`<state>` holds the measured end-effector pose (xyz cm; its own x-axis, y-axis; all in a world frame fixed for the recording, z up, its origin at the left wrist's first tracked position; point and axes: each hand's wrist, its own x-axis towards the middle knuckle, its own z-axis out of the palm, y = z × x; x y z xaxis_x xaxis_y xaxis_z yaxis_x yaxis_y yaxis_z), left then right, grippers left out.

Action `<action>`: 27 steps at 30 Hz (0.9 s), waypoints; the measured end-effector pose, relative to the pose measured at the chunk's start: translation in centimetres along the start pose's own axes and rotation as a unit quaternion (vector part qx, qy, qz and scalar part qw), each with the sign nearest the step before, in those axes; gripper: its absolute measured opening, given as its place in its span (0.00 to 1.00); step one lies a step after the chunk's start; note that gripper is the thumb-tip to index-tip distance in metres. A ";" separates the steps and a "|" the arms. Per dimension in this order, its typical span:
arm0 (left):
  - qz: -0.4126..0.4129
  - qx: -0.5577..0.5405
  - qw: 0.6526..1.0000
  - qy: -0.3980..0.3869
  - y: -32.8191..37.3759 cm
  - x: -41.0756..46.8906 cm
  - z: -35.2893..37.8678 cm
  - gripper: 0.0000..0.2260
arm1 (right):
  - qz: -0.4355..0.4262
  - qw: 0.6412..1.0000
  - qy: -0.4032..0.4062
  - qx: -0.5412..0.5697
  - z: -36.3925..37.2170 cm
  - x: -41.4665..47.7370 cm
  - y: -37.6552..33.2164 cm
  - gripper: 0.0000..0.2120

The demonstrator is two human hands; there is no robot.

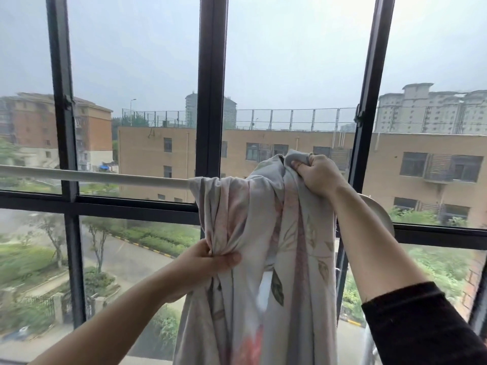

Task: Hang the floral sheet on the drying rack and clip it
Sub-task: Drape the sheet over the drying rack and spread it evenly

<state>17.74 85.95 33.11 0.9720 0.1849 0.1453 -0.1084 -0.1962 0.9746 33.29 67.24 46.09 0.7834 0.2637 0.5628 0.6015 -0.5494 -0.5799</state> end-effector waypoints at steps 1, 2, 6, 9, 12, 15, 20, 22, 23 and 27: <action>0.002 -0.006 1.000 0.017 0.0 0.0 -0.3 0.15 | -0.001 1.000 0.000 0.004 -0.1 -0.1 -0.1 0.12; 0.001 -0.017 0.999 0.032 0.3 -0.2 -0.5 0.14 | -0.001 1.000 -0.001 0.005 -0.1 -0.2 -0.2 0.12; 0.046 -0.064 0.995 0.063 3.3 -0.6 -1.7 0.06 | -0.001 1.000 0.000 0.009 0.2 -0.2 -0.4 0.13; 0.129 -0.033 0.987 0.087 7.8 0.1 -3.6 0.08 | -0.006 1.000 0.006 0.014 0.3 -0.3 -0.3 0.12; 0.195 0.009 0.971 0.140 13.4 3.0 -6.2 0.07 | -0.004 0.998 0.034 0.054 0.1 -0.1 0.1 0.12; 0.229 0.118 0.941 0.218 16.3 7.7 -8.6 0.12 | 0.039 0.977 0.036 0.208 -0.2 0.2 0.6 0.11; 0.064 0.425 0.882 0.191 13.5 10.1 -6.7 0.31 | 0.084 0.948 0.025 0.307 -0.9 0.2 0.6 0.11; 0.018 0.501 0.853 0.147 12.6 10.5 -5.9 0.34 | 0.104 0.945 0.020 0.308 -1.1 0.2 0.5 0.10; 0.009 0.520 0.843 0.140 12.7 10.8 -6.0 0.33 | 0.116 0.949 0.025 0.293 -1.2 0.3 0.5 0.09; -0.026 0.492 0.859 0.140 13.0 10.8 -6.5 0.37 | 0.176 0.962 0.105 0.181 -1.1 0.5 0.4 0.19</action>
<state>25.46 91.68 48.48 0.8666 0.4155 0.2762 0.2964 -0.8740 0.3850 33.73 66.28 46.80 0.9222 -0.0746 0.3795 0.3504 -0.2542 -0.9014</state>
